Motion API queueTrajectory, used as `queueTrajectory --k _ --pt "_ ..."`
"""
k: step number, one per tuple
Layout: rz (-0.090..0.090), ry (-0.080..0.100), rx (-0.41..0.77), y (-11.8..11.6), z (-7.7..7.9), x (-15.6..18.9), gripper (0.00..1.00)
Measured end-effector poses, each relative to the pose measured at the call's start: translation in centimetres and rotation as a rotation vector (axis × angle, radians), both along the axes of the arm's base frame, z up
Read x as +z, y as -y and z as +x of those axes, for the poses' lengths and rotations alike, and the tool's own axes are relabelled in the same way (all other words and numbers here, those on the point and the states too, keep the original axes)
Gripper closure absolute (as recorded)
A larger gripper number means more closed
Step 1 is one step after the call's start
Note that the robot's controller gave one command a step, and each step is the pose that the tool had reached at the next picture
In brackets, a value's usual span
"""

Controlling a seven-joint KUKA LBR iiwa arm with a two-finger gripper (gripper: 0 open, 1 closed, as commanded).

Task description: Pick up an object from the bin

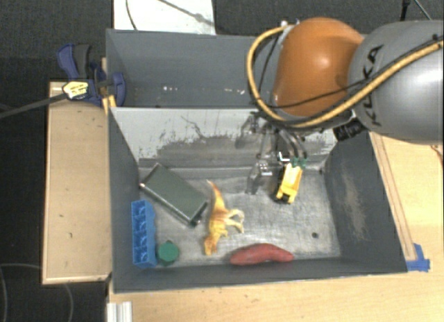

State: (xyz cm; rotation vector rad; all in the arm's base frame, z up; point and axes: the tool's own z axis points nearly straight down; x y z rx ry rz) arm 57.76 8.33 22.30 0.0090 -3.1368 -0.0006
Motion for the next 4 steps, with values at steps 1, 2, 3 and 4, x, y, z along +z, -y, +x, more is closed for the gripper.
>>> queueTrajectory --k 1,2,3,4 --pt "0.001 0.008 -0.002 0.0 0.2 0.5 0.0" --pt "0.0 0.017 0.001 -3.9 -0.2 -3.5 0.0" --pt "0.001 0.007 0.298 -3.4 -1.5 -12.4 1.0" --pt "0.002 0.008 0.297 -3.4 -1.5 -12.4 1.0"
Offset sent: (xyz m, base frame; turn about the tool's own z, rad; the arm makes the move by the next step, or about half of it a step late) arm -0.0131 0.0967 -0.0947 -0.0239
